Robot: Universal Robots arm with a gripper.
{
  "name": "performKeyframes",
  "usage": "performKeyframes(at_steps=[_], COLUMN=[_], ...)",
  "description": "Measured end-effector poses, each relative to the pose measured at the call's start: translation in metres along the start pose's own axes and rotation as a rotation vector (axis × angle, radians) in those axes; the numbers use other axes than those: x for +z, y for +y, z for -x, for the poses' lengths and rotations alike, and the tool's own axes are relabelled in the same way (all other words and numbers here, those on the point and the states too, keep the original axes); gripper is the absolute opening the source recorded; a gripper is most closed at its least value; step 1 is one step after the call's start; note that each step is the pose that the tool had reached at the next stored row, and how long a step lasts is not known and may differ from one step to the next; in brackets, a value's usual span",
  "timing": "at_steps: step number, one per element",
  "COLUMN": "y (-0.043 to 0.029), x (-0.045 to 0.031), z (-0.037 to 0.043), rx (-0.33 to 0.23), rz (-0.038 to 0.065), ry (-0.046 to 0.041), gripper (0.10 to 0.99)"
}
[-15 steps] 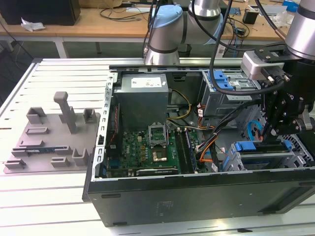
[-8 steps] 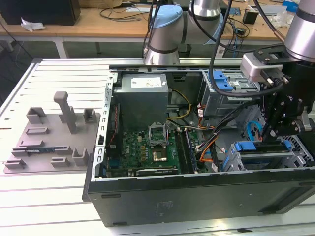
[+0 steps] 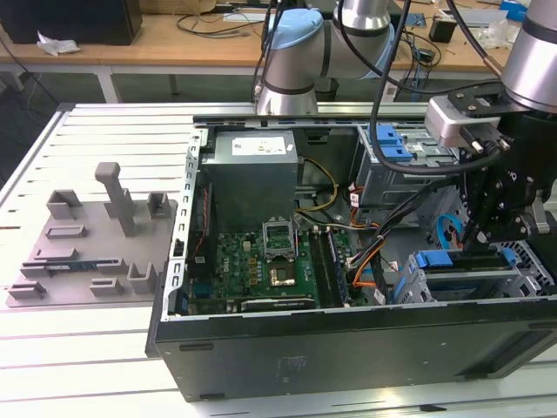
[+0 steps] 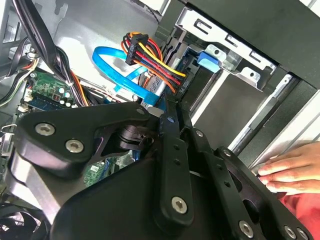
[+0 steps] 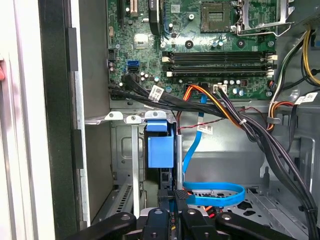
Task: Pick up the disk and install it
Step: 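Insert the second disk wire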
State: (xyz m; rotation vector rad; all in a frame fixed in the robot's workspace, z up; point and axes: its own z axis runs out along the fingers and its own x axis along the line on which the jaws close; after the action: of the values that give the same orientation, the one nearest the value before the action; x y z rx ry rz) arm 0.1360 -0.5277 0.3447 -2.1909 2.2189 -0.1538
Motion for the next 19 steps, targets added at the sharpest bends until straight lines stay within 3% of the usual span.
performKeyframes(at_steps=[19], y=[0.0004], x=[0.0059], z=[0.0003], rx=[-0.016], rz=[-0.001], ry=[-0.0012], gripper=[0.161])
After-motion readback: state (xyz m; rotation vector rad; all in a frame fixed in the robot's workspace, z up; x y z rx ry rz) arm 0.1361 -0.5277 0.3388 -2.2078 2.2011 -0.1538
